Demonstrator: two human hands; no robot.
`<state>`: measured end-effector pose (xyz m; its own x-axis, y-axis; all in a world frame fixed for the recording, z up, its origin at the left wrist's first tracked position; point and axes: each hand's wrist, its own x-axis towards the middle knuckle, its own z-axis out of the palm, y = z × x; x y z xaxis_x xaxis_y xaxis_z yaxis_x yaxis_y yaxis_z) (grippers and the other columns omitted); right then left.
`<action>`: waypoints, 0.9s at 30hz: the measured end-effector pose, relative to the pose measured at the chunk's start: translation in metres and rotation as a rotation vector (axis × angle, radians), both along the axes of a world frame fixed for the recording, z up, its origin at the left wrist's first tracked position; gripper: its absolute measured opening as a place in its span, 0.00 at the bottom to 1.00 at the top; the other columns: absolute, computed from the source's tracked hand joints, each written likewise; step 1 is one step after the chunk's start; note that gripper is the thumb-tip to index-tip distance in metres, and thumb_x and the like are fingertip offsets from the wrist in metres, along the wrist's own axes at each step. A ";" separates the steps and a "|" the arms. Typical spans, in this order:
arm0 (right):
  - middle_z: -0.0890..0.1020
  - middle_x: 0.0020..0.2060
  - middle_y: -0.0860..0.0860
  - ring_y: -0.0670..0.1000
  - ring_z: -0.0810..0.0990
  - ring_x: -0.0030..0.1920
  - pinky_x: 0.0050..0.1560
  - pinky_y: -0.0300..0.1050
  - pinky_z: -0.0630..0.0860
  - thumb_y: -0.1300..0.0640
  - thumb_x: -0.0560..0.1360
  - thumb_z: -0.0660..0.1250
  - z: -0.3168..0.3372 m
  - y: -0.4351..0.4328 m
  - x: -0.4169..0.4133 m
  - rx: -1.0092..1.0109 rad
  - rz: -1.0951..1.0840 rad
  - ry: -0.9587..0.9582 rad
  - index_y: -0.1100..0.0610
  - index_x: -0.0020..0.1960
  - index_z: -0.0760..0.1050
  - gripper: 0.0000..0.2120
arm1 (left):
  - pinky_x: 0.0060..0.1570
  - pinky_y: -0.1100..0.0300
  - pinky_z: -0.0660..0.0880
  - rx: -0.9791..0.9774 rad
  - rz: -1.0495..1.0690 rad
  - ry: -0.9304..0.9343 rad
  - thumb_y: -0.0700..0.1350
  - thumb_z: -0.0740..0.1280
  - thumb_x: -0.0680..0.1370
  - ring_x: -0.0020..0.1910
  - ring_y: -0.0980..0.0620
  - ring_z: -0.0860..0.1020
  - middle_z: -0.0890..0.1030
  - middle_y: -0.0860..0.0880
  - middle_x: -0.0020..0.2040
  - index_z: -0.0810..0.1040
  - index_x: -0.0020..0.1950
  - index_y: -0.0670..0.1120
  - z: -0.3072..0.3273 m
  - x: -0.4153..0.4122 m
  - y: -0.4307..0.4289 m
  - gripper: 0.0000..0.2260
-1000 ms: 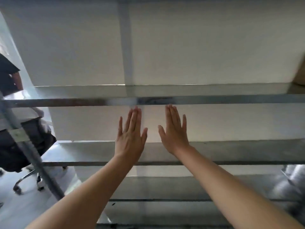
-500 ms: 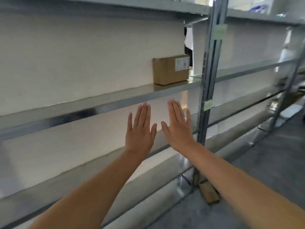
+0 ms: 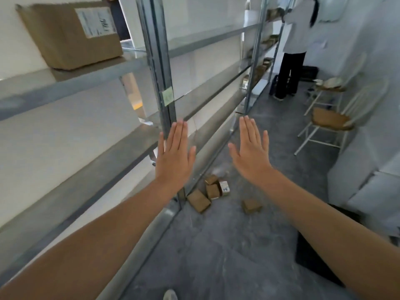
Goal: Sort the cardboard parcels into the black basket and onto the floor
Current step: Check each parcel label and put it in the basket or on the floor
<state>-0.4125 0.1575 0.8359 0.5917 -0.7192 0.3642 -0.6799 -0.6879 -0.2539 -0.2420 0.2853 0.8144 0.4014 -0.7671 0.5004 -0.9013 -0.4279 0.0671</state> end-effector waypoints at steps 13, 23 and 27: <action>0.42 0.80 0.50 0.48 0.37 0.79 0.76 0.56 0.34 0.48 0.82 0.52 -0.041 -0.121 0.080 0.165 -0.234 0.075 0.56 0.80 0.39 0.34 | 0.77 0.43 0.46 0.092 -0.206 0.173 0.56 0.45 0.84 0.79 0.51 0.41 0.43 0.48 0.81 0.41 0.80 0.46 -0.043 0.110 -0.159 0.29; 0.42 0.80 0.49 0.48 0.37 0.79 0.76 0.56 0.34 0.47 0.82 0.52 -0.069 -0.181 0.114 0.217 -0.329 0.098 0.55 0.80 0.38 0.34 | 0.77 0.43 0.44 0.159 -0.287 0.196 0.55 0.45 0.84 0.79 0.50 0.42 0.44 0.47 0.81 0.42 0.80 0.44 -0.075 0.164 -0.231 0.29; 0.43 0.80 0.50 0.48 0.39 0.79 0.76 0.56 0.35 0.49 0.82 0.55 -0.071 -0.212 0.107 0.253 -0.398 0.051 0.56 0.80 0.40 0.35 | 0.77 0.44 0.42 0.172 -0.329 0.220 0.55 0.46 0.84 0.79 0.50 0.42 0.44 0.47 0.81 0.42 0.80 0.44 -0.080 0.162 -0.265 0.29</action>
<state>-0.3057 -0.0541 0.7649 0.2642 -0.9562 0.1258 -0.8941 -0.2917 -0.3398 -0.0795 0.0206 0.7340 0.2043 -0.9368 0.2840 -0.9637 -0.1415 0.2263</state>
